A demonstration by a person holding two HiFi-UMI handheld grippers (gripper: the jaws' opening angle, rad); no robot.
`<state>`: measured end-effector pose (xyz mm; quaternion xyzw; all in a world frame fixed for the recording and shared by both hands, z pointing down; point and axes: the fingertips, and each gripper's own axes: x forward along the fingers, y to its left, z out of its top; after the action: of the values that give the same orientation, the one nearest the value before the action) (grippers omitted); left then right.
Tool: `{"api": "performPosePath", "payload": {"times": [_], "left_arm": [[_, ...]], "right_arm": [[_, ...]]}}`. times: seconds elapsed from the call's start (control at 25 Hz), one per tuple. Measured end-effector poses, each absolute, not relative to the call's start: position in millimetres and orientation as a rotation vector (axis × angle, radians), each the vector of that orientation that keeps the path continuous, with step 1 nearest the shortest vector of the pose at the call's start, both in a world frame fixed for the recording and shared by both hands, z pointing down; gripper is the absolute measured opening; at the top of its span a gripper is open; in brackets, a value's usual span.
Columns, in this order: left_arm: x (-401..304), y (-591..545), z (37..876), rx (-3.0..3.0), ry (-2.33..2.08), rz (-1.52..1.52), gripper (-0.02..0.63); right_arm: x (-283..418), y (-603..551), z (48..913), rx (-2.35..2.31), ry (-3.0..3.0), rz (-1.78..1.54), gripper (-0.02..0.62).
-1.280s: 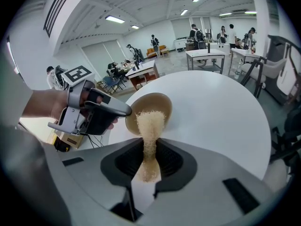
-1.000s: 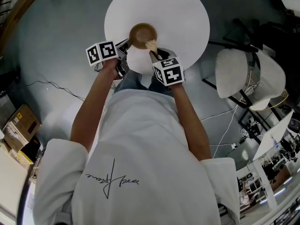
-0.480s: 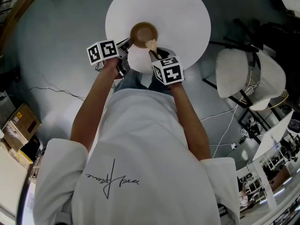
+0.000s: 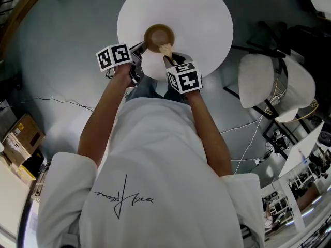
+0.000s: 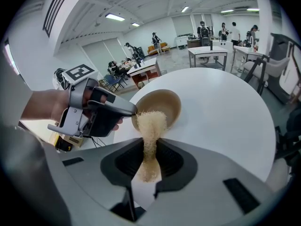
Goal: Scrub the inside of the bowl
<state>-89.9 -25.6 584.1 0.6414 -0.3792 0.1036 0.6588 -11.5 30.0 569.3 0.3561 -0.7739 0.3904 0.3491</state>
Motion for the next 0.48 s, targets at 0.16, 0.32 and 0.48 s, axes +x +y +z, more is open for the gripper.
{"api": "performPosePath", "payload": {"times": [0.16, 0.32, 0.48], "left_arm": [[-93, -24, 582, 1.443, -0.862, 0.223, 0.02], [-95, -21, 581, 1.429, -0.858, 0.206, 0.02], [-96, -18, 583, 1.419, -0.86, 0.198, 0.02]], "right_arm": [[-18, 32, 567, 0.91, -2.014, 1.017, 0.083], [-23, 35, 567, 0.896, -2.02, 1.019, 0.083], [-25, 36, 568, 0.883, -2.021, 1.015, 0.083]]}}
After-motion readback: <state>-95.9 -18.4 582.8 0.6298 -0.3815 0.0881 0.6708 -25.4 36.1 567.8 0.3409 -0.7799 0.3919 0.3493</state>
